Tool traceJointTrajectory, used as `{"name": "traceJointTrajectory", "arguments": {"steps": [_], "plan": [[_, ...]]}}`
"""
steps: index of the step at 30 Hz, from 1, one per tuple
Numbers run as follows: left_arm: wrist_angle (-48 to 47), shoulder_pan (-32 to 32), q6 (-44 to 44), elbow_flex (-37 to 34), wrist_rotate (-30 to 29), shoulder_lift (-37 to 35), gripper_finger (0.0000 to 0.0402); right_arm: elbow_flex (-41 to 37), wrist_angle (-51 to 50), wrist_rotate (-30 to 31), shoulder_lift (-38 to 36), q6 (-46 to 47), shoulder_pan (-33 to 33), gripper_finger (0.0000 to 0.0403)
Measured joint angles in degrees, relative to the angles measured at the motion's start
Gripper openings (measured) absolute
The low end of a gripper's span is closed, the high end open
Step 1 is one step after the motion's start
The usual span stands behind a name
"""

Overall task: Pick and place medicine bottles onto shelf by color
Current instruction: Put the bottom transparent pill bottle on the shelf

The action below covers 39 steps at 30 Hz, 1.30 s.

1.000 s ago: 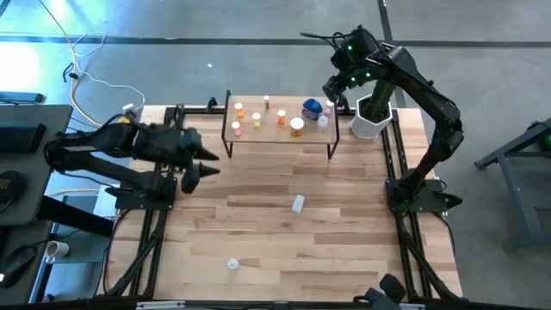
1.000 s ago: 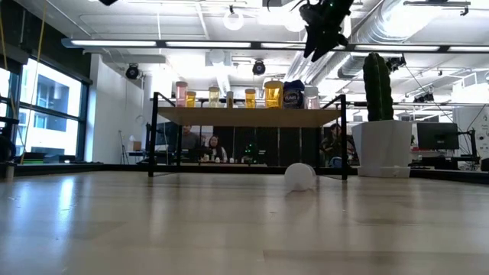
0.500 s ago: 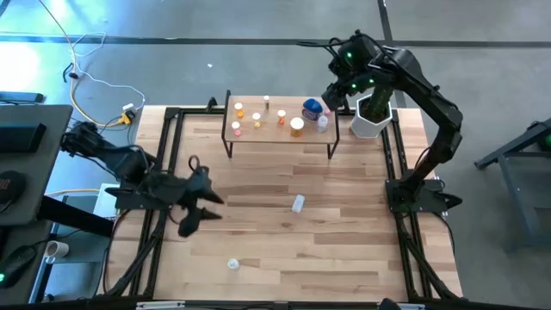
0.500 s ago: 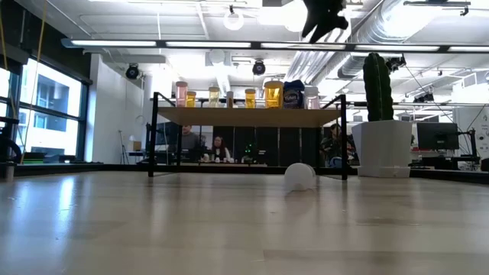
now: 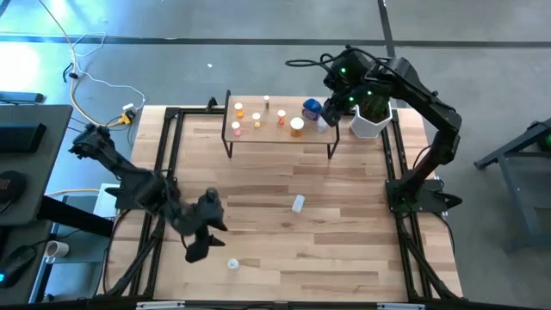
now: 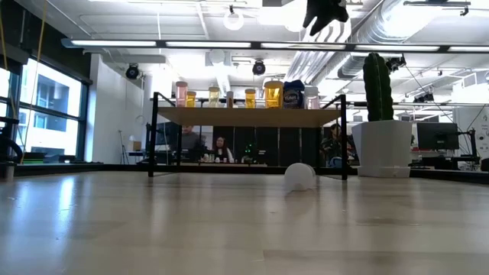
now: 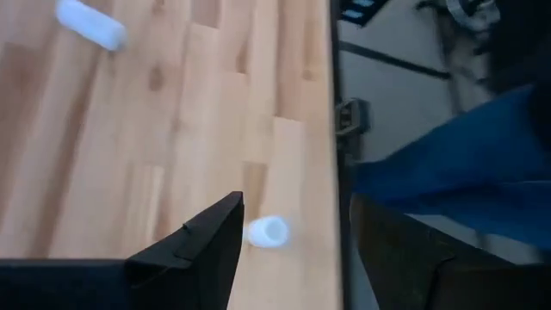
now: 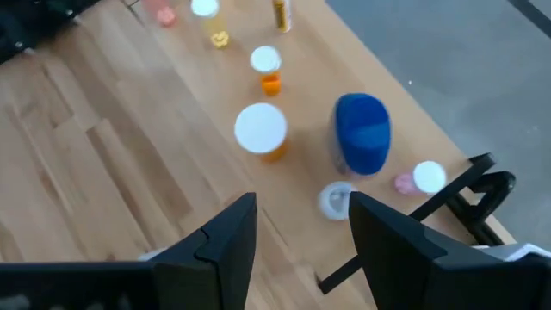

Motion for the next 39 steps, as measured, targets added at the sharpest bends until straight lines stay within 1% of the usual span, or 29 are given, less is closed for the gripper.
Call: {"name": "traceJointTrajectory", "arguments": {"steps": [5,9,13,19,22,24,31,39], "plan": [[-0.5,-4.7,1.6,0.0,-7.9,4.7,0.0204,0.0,-0.3,0.0,0.0,0.3,1.8,0.0177],[-1.1,-8.6,-1.5,0.0,-13.3,7.5,0.0204,0.0,-0.3,0.0,0.0,1.8,2.8,0.0177],[-2.7,-12.5,-6.6,0.0,-19.8,9.6,0.0204,0.0,-0.3,0.0,0.0,2.1,3.8,0.0177],[-5.5,-18.1,-17.9,0.0,-29.4,12.0,0.0204,0.0,-0.3,0.0,0.0,3.6,5.1,0.0177],[-5.5,-20.3,-22.4,0.0,-32.9,13.5,0.0204,-0.1,-0.3,0.0,0.0,3.6,5.7,0.0177],[-5.3,-21.3,-25.3,0.0,-34.2,14.7,0.0204,-0.1,-0.3,0.0,0.0,3.6,6.1,0.0177],[-4.5,-22.4,-34.4,0.0,-34.5,20.4,0.0204,-0.1,-0.3,0.0,0.0,3.6,6.3,0.0177],[1.7,-22.4,-35.7,0.0,-34.4,27.3,0.0204,-0.1,-0.2,0.0,0.0,3.4,6.3,0.0177]]}}
